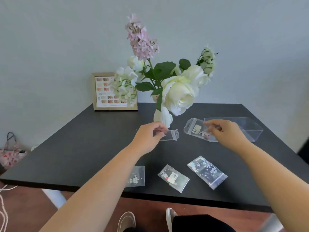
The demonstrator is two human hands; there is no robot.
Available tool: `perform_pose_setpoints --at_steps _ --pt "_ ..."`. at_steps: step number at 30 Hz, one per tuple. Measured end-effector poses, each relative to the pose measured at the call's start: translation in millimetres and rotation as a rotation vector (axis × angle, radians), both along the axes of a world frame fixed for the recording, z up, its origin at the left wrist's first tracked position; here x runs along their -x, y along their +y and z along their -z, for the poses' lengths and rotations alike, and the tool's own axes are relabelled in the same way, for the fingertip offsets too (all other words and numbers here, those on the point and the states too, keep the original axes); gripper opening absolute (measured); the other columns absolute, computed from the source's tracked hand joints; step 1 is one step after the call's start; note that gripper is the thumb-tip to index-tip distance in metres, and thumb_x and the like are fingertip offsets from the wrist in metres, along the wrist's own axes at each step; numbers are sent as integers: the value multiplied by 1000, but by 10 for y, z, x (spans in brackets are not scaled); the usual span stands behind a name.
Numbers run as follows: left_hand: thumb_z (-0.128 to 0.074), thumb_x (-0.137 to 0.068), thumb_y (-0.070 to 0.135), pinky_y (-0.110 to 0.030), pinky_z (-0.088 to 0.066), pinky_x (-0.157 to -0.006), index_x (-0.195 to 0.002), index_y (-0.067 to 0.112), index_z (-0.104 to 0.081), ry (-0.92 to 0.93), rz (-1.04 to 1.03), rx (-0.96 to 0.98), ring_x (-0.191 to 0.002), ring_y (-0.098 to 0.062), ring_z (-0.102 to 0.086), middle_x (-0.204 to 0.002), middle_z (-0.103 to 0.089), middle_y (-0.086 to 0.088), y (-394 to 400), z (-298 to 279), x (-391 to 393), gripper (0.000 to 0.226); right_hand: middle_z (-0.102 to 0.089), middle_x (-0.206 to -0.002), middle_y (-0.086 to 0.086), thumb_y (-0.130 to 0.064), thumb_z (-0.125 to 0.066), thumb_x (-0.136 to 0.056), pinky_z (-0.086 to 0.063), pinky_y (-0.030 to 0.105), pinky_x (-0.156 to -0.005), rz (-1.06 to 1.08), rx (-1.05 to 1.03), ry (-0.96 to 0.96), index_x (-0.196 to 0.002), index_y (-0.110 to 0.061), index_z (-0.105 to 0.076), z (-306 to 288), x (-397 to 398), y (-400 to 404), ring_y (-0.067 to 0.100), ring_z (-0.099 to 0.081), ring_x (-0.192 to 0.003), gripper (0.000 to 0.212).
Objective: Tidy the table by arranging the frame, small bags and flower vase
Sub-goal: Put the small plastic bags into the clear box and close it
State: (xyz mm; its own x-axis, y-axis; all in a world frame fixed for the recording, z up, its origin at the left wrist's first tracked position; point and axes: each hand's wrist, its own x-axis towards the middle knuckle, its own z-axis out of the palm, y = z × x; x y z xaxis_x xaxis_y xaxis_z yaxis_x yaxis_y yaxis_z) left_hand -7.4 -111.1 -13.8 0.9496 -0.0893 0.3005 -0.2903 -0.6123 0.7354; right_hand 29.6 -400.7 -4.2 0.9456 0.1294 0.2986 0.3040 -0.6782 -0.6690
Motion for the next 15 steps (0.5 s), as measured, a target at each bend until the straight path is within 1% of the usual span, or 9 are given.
perform_pose_setpoints --at_steps 1,2,4,6,8,10,12,14,15 --pt "-63 -92 11 -7 -45 -76 -90 33 -70 -16 18 -4 -88 5 -63 -94 -70 20 -139 -12 -38 23 -71 -84 -15 -17 -53 -92 -37 12 -48 64 -10 -47 -104 -39 -70 -39 -25 -139 -1 -57 -60 31" --pt "-63 -92 12 -6 -42 -75 -89 33 -71 -38 34 -13 -86 6 -61 -93 -69 20 -266 -26 -72 22 -71 -87 -13 -17 -52 -92 -36 16 -51 127 -13 -94 -106 -36 -71 -65 -71 -270 2 -56 -62 30" --pt "-63 -92 12 -3 -38 -72 -88 31 -72 -91 90 -27 -87 9 -58 -94 -67 17 -550 -73 -151 22 -72 -101 -4 -15 -48 -94 -37 24 -59 235 -7 -163 -115 -29 -69 -104 -204 -557 13 -55 -69 33" --pt "-62 -92 9 -4 -37 -71 -88 29 -74 -143 146 -52 -90 5 -57 -96 -65 11 -823 -122 -222 23 -69 -111 5 -10 -42 -95 -39 29 -61 307 26 -173 -122 -25 -66 -99 -334 -794 22 -55 -73 39" --pt "-63 -92 9 -4 -36 -72 -86 28 -76 -194 181 -74 -92 4 -55 -97 -61 10 -1090 -152 -287 24 -69 -112 9 -8 -38 -95 -43 32 -62 352 84 -156 -122 -24 -66 -44 -423 -984 26 -57 -76 42" --pt "-63 -93 11 -3 -35 -72 -86 29 -77 -214 189 -66 -91 4 -52 -94 -56 9 -1339 -167 -363 24 -69 -114 8 -9 -36 -93 -48 38 -77 380 144 -111 -118 -27 -68 51 -481 -1134 29 -57 -92 44" --pt "-61 -95 15 -5 -36 -70 -88 32 -77 -202 195 -49 -88 -2 -52 -91 -52 7 -1561 -189 -464 24 -68 -112 4 -12 -34 -92 -44 44 -91 398 202 -52 -113 -33 -68 140 -524 -1251 31 -54 -103 46" --pt "-59 -97 18 -7 -38 -70 -92 33 -76 -180 200 -51 -87 -5 -52 -90 -50 7 -1759 -210 -584 24 -65 -111 -1 -15 -32 -92 -35 43 -96 407 245 -11 -109 -38 -67 197 -573 -1327 29 -49 -110 45" --pt "-57 -98 19 -8 -38 -72 -94 33 -76 -172 194 -61 -87 -6 -52 -91 -50 8 -1851 -212 -644 24 -64 -110 -3 -16 -32 -92 -30 42 -96 406 258 2 -107 -40 -67 217 -598 -1353 28 -47 -113 45"
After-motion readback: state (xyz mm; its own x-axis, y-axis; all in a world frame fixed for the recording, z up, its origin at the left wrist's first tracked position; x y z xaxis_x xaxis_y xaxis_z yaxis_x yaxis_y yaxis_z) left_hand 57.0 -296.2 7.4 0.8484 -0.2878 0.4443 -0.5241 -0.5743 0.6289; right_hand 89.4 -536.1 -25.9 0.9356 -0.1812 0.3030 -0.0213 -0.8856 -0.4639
